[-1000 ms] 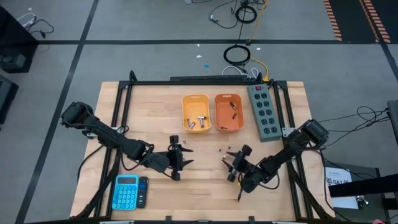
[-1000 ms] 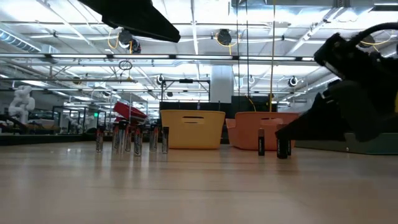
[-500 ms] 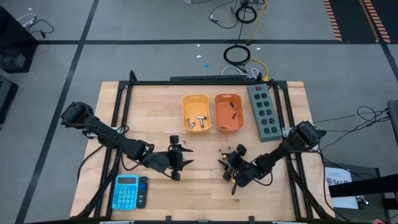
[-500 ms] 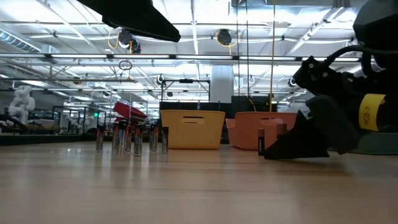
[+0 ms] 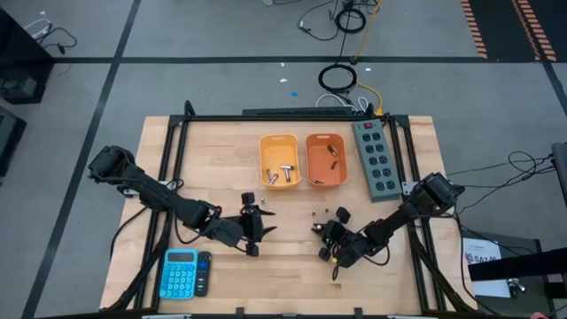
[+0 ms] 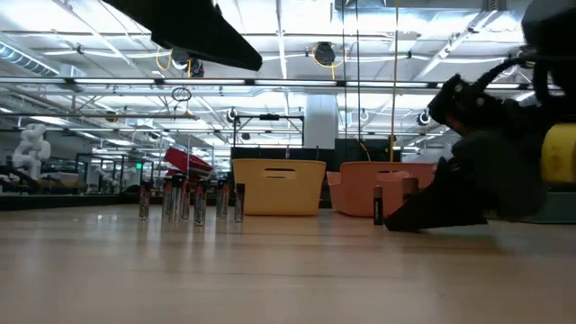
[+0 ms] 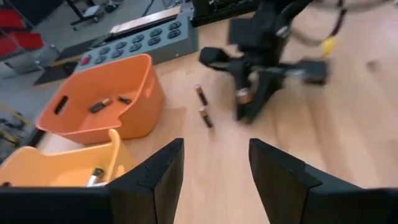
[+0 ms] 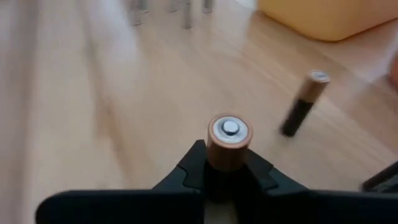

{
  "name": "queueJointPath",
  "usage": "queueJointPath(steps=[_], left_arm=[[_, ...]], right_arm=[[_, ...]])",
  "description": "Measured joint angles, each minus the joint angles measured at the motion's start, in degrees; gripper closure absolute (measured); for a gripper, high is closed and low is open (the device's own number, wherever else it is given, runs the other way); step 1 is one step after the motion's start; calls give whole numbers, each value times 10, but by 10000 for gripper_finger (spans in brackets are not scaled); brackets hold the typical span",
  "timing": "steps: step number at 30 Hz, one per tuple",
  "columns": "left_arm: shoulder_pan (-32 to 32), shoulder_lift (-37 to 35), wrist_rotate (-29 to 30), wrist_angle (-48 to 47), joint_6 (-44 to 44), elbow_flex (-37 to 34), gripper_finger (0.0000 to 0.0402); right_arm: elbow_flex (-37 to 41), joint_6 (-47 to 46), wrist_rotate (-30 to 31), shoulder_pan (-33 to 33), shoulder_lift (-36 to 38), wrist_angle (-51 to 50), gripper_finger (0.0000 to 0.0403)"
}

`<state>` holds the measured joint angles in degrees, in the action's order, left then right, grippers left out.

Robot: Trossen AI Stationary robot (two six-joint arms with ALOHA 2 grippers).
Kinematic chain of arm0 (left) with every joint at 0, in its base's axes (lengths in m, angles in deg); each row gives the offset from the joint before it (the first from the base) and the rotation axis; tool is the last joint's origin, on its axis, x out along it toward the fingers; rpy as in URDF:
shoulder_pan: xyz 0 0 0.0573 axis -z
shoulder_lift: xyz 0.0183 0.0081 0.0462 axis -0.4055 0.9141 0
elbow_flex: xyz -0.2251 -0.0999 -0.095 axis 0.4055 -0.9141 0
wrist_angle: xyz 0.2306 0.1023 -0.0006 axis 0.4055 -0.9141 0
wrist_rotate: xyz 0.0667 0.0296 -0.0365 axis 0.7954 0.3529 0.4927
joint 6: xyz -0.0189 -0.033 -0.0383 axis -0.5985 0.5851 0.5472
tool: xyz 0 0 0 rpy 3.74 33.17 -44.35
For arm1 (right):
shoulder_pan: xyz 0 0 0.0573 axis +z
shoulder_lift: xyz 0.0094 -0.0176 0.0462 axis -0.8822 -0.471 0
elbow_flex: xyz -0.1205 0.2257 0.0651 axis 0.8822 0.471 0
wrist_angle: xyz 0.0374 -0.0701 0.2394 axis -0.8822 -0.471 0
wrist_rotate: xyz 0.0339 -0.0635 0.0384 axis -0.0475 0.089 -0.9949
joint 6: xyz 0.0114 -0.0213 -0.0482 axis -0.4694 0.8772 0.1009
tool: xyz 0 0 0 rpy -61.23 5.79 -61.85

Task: Sort batteries
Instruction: Put the copper battery into the orange bin

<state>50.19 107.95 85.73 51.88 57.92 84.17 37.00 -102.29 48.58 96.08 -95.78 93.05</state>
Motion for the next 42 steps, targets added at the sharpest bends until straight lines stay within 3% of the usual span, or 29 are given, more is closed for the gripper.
queueJointPath(steps=[5, 10, 15, 18, 23, 27, 32, 37, 42], left_arm=[[-19, 1, 1, 4, -29, 0, 210], [-23, 1, 0, 4, -42, 0, 210], [-23, 1, -4, 3, -40, 0, 210], [-23, 1, -16, 3, -40, 0, 210], [-23, 1, -30, 2, -73, 0, 210], [-27, 1, -132, 10, -148, -11, 210], [-62, 2, -185, 59, -144, -45, 210], [-83, 2, -253, 91, -126, -48, 210], [-81, 1, -255, 82, -112, -48, 210]], right_arm=[[-1, 132, 20, -2, 94, 51, 372], [-1, 266, 50, -30, 234, 8, 372], [-1, 299, 44, -143, 359, -116, 372], [-1, 296, -14, -239, 403, -180, 371], [-1, 243, -178, -400, 420, -247, 363], [-1, 211, -288, -478, 393, -303, 355], [-1, 205, -328, -514, 363, -322, 311], [-1, 205, -355, -514, 382, -316, 268], [-21, 198, -337, -459, 442, -394, 261]])
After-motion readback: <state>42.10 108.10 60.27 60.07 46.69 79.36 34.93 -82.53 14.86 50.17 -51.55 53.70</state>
